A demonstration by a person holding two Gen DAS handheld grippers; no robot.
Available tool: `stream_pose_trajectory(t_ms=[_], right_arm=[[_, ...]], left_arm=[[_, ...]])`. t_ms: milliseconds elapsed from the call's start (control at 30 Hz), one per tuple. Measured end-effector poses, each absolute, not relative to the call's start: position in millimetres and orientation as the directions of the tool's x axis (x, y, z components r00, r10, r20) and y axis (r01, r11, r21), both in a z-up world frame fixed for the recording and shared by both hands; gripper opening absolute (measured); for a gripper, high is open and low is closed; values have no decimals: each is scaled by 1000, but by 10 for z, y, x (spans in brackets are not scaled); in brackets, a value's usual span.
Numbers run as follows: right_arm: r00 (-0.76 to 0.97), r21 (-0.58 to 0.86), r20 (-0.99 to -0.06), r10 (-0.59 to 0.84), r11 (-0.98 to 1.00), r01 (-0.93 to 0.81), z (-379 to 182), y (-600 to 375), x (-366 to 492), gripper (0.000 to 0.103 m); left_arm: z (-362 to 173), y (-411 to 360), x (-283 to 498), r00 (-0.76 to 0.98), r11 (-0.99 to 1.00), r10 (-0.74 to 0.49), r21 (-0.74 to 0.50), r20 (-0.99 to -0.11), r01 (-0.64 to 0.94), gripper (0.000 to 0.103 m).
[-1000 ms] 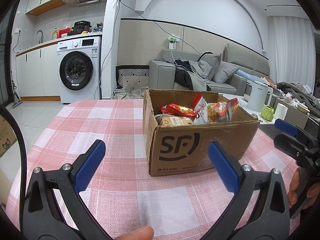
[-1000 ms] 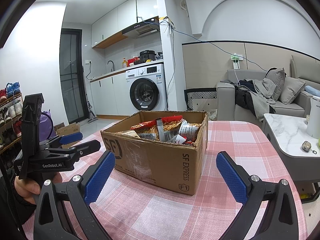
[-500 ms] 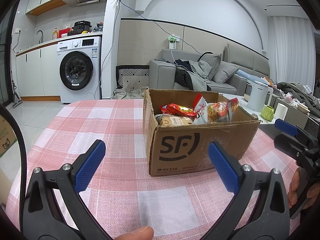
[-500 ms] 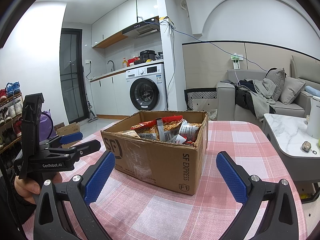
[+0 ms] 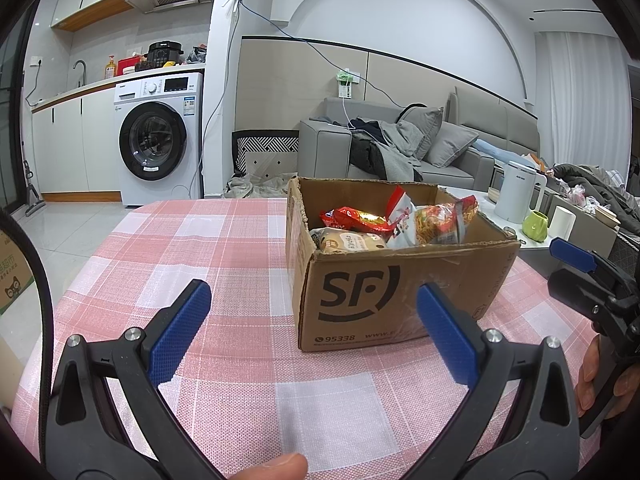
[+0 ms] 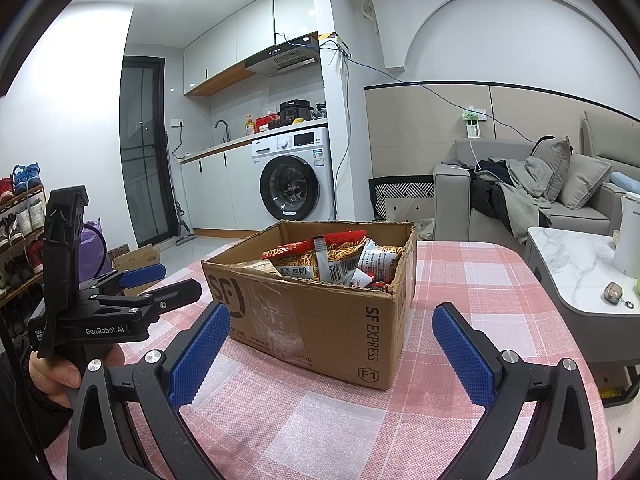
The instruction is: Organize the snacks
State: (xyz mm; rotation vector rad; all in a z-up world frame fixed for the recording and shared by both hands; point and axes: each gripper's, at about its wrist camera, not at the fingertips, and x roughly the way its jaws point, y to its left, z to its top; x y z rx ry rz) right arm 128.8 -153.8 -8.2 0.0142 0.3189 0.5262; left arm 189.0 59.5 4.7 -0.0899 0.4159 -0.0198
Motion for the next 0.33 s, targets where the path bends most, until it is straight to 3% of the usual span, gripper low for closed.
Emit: stream_pose_trajectory(t_ms=[333], right_arm=[[816, 93, -295, 497, 865, -493, -80, -1532, 1289, 103]], left_arm=[[35, 599, 1894, 914, 996, -37, -91, -403, 0, 102]])
